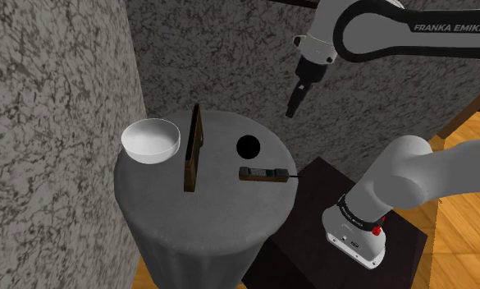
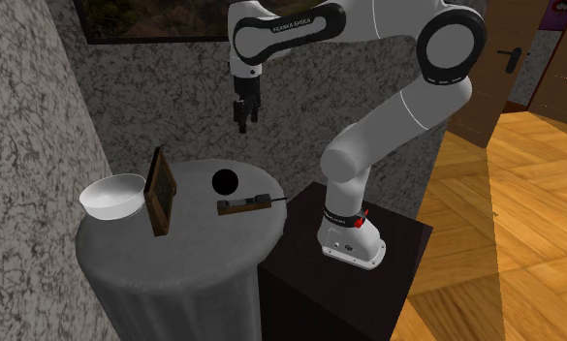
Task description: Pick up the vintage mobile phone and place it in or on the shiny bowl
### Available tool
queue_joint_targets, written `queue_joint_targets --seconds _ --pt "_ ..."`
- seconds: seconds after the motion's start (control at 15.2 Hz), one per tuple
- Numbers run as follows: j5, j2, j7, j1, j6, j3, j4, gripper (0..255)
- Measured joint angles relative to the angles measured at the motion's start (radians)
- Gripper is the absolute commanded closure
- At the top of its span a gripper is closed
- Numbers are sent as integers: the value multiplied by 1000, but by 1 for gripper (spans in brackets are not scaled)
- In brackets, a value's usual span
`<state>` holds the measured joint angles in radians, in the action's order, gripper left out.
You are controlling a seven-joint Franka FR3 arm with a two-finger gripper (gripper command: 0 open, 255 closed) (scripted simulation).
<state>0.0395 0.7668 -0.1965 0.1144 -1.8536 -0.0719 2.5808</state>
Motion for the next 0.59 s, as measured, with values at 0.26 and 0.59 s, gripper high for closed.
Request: queue_joint_targets --seconds 0.26,0.59 --pt "4 -9 -84 50 -121 -2 127 0" --pt "9 -87 -186 111 -293 -7 238 0"
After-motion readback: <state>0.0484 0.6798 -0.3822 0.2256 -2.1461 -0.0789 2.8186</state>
